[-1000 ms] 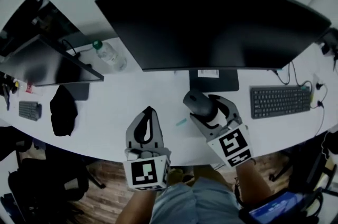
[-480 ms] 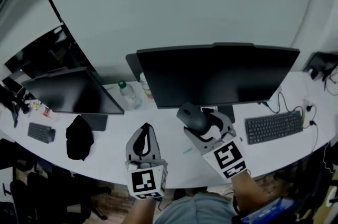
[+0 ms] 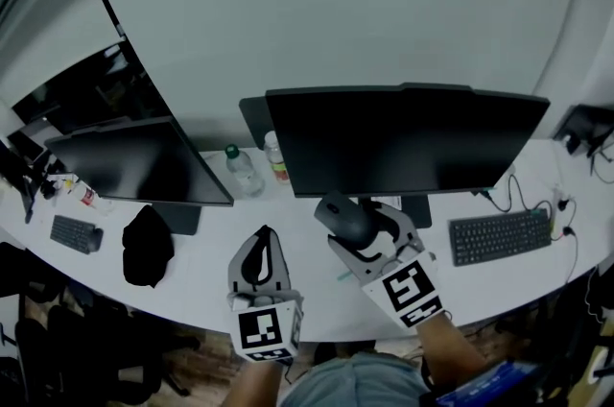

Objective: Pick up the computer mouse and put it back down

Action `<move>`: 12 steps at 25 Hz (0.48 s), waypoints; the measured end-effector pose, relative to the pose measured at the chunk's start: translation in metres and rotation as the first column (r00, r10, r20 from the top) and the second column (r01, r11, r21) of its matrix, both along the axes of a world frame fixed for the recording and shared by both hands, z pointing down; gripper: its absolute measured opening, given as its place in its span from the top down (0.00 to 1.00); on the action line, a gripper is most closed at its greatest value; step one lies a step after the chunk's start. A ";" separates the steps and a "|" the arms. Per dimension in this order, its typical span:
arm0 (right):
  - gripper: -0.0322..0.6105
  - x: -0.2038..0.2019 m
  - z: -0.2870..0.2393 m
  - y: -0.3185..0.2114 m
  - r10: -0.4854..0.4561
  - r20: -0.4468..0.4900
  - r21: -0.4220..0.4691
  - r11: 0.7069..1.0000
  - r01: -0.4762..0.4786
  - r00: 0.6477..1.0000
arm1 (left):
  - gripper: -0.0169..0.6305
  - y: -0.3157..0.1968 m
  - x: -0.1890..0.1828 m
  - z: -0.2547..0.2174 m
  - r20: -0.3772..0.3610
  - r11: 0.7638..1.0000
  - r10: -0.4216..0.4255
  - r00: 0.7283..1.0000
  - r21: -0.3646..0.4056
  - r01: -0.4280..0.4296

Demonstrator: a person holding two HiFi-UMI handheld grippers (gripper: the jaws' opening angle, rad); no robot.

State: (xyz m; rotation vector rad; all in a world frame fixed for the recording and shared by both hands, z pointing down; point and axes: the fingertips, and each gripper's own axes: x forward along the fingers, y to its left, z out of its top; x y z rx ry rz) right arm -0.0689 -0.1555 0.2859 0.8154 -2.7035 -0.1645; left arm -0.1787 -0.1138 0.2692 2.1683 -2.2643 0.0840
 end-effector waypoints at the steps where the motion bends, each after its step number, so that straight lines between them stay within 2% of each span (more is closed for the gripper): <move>1: 0.48 -0.003 0.001 0.001 -0.006 -0.002 -0.003 1.000 0.006 1.000 | 0.96 0.001 -0.003 0.001 -0.003 1.000 -0.007 1.000 0.000 0.007; 12: 0.48 -0.029 0.025 0.012 -0.063 -0.026 -0.055 0.997 0.061 0.998 | 0.96 0.014 -0.026 0.018 -0.011 0.998 -0.064 0.998 -0.030 0.064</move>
